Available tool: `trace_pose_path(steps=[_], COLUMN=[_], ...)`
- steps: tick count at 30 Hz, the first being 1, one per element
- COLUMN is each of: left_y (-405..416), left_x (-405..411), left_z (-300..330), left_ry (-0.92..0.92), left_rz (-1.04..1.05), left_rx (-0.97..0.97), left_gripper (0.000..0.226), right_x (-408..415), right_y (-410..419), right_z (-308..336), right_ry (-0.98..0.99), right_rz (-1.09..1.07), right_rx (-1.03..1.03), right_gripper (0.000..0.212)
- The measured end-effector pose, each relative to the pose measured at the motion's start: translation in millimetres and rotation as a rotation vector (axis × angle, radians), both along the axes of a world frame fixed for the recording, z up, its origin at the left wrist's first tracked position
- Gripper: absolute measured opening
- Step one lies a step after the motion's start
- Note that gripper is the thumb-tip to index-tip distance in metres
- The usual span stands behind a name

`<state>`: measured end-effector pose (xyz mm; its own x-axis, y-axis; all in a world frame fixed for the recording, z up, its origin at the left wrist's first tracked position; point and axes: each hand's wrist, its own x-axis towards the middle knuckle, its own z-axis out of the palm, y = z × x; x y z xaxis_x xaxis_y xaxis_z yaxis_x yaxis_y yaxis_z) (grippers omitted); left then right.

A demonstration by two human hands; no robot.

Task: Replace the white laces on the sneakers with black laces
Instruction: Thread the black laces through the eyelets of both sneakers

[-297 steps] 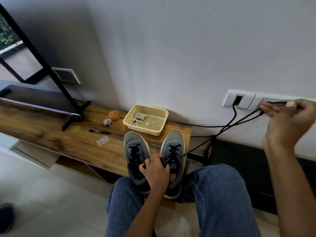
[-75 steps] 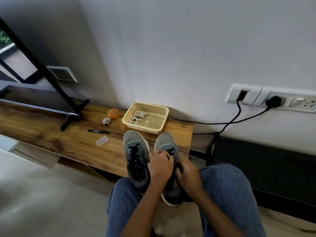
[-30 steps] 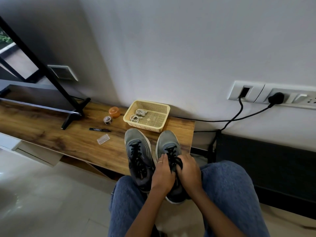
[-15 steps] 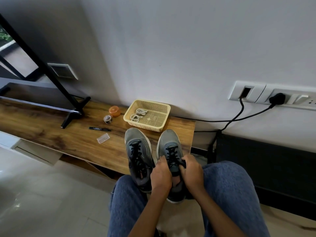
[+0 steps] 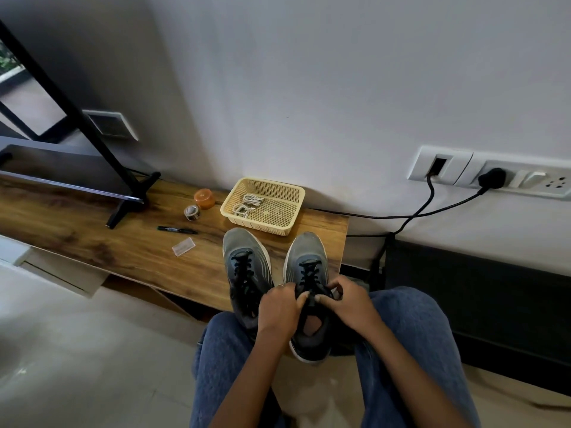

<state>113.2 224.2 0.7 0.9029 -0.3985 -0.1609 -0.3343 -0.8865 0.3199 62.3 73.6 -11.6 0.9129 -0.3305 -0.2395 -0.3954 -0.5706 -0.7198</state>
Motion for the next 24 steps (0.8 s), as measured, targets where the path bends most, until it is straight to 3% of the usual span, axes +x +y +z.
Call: trace_pose_path(steps=[4, 7, 11, 15, 24], left_y=[4.7, 10.4, 21.2, 34.7, 30.8], left_x=[13.8, 20.4, 24.1, 32.6, 27.4], left_z=[15.9, 29.1, 49.0, 66.6, 131.8], left_ry=[0.002, 0.102, 0.13, 0.173, 0.15], left_rz=[-0.038, -0.005, 0.077, 0.161, 0.096], left_rx=[0.175, 0.156, 0.025, -0.154, -0.546], left_gripper=[0.05, 0.041, 0.029, 0.034, 0.027], right_x=[2.0, 3.5, 5.6, 4.4, -6.3], right_y=[-3.1, -2.6, -5.5, -12.7, -14.9], right_z=[10.6, 17.5, 29.2, 55.3, 155.3], right_ry=[0.079, 0.116, 0.219, 0.285, -0.02], right_rz=[-0.021, -0.032, -0.019, 0.01, 0.009], right_rx=[0.103, 0.095, 0.086, 0.054, 0.168], right_gripper=[0.033, 0.037, 0.04, 0.038, 0.026])
